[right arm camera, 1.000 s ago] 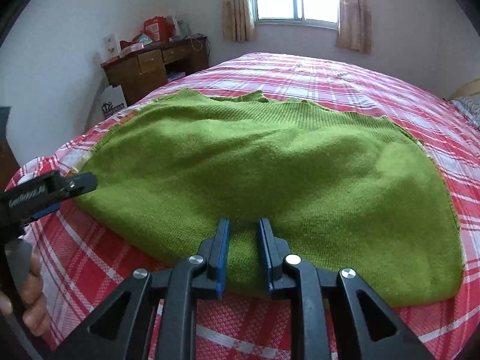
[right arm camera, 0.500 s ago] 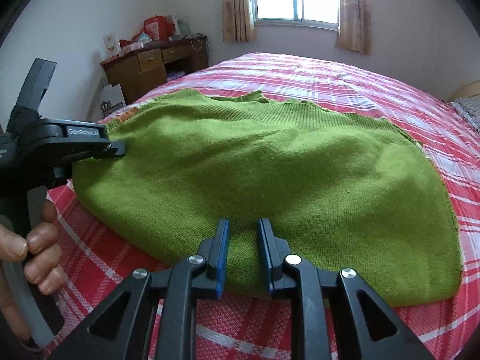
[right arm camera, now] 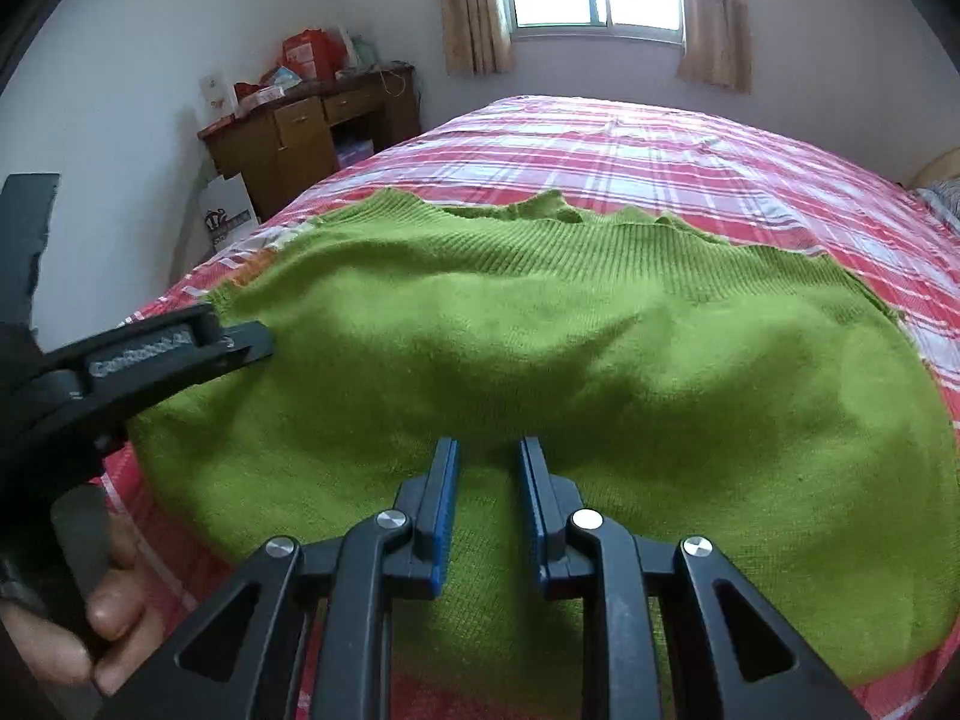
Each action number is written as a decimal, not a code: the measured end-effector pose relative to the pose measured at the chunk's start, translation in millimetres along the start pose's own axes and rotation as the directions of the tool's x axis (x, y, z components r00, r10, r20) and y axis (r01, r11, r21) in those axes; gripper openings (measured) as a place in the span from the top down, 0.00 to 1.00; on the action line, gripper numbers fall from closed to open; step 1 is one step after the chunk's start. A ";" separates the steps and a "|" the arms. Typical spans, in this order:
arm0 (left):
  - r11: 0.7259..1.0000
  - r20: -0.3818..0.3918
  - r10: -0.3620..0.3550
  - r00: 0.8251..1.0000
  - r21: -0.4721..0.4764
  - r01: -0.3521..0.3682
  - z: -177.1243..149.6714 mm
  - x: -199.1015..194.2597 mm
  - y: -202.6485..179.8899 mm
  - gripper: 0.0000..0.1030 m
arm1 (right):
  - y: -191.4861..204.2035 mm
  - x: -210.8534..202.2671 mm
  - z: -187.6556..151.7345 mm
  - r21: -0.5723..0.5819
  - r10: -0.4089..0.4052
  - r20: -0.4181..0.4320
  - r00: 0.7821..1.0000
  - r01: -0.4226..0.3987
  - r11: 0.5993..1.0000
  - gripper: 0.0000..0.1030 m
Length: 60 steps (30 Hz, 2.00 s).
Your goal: Fold small clothes
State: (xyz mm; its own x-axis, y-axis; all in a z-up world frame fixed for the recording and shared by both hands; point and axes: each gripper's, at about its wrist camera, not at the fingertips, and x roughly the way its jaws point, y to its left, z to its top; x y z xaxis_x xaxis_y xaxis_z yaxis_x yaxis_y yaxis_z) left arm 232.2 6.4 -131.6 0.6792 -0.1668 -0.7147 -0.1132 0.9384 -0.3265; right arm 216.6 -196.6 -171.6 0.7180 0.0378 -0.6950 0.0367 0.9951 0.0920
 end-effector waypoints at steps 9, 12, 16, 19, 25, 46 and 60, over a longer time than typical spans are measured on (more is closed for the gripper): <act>0.997 0.032 0.049 0.998 0.053 -0.051 3.5 -0.6 -13.1 0.66 | 3.8 -10.8 3.2 -0.005 -0.004 0.012 1.000 0.004 1.000 0.79; 0.995 0.037 0.062 0.997 0.077 -0.064 6.5 -6.0 -21.1 0.72 | 0.4 -8.1 0.9 0.009 0.011 0.014 1.000 -0.011 1.000 0.79; 0.995 0.063 0.040 0.997 0.086 -0.045 11.8 -16.9 -27.3 0.77 | -3.9 -8.8 -2.2 0.031 0.029 0.022 0.999 -0.030 0.999 0.79; 0.990 0.102 0.018 0.995 0.135 -0.032 13.2 -26.6 -40.7 0.77 | -9.9 -10.4 -4.2 0.064 0.052 0.035 0.998 -0.055 0.996 0.79; 0.969 0.138 -0.070 0.988 0.243 0.035 9.7 -38.5 -78.0 0.78 | -31.1 -10.9 -7.2 0.171 0.129 0.056 0.990 -0.137 0.976 0.79; 0.899 0.049 -0.199 0.979 0.406 0.163 -39.9 -17.0 -115.1 0.79 | -100.9 19.9 90.4 0.348 0.516 0.034 0.856 -0.494 0.797 0.36; 0.897 0.032 -0.230 0.973 0.394 0.200 -43.1 -19.4 -112.6 0.80 | -32.3 108.9 146.0 0.103 0.455 -0.183 0.871 -0.444 0.890 0.84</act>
State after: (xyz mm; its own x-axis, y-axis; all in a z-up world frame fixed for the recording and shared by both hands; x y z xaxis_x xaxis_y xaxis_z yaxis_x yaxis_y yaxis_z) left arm 200.6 -109.1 -107.6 0.7096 -0.3689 -0.6003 0.3201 0.9278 -0.1916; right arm 395.1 -238.0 -146.1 0.5149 0.5027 -0.6944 -0.2143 0.8598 0.4635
